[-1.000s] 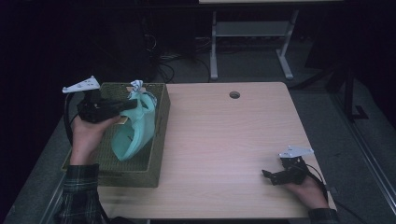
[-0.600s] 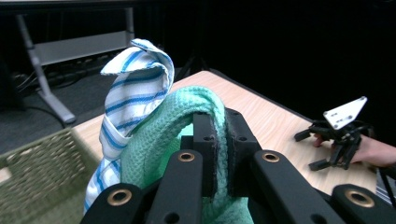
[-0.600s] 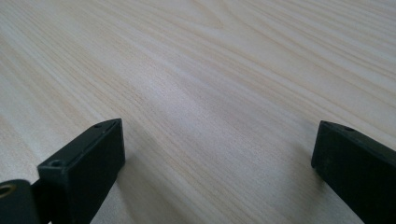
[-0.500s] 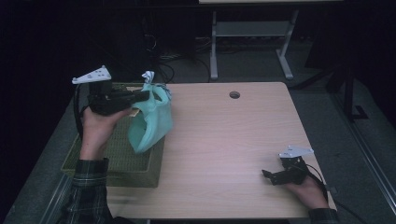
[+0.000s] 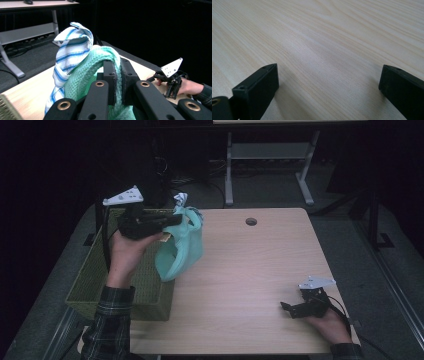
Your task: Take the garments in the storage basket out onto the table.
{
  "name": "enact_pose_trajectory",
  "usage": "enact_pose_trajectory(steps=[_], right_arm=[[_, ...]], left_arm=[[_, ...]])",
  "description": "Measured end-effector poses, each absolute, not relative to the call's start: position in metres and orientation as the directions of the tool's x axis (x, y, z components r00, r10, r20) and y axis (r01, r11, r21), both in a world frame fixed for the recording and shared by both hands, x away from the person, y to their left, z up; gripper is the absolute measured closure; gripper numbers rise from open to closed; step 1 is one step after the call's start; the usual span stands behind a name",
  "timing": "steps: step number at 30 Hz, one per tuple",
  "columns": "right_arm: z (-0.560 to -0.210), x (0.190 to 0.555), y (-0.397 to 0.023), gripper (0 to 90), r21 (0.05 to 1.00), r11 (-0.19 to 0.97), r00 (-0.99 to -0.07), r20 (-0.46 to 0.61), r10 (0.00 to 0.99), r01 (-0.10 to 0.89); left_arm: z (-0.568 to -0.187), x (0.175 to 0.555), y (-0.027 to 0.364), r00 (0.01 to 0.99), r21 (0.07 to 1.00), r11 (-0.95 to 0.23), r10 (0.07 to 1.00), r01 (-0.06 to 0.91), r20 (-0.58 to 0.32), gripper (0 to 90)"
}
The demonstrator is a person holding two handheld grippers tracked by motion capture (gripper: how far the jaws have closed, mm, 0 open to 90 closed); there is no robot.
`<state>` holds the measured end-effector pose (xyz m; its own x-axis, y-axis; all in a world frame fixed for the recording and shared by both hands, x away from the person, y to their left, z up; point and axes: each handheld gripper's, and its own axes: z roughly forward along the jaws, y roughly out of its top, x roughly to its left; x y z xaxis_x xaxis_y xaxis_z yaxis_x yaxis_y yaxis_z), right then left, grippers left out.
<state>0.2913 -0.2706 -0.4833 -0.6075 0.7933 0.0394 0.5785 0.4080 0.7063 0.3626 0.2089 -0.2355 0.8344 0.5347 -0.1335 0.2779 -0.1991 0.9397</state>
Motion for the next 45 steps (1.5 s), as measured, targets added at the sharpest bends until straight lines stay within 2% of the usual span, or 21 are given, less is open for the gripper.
enact_pose_trajectory(steps=[23,45], right_arm=[[-0.483,0.291,-0.27,2.4,0.704,0.404,-0.604,0.045,0.796,0.584],[-0.483,0.291,-0.27,2.5,0.706,0.406,-0.607,0.042,0.794,0.58]], left_arm=[[-0.257,0.369,0.145,0.874,0.937,-0.226,0.466,0.268,-0.138,84.5],[-0.315,0.364,0.078,0.89,0.905,-0.303,0.432,0.299,-0.149,84.6]])
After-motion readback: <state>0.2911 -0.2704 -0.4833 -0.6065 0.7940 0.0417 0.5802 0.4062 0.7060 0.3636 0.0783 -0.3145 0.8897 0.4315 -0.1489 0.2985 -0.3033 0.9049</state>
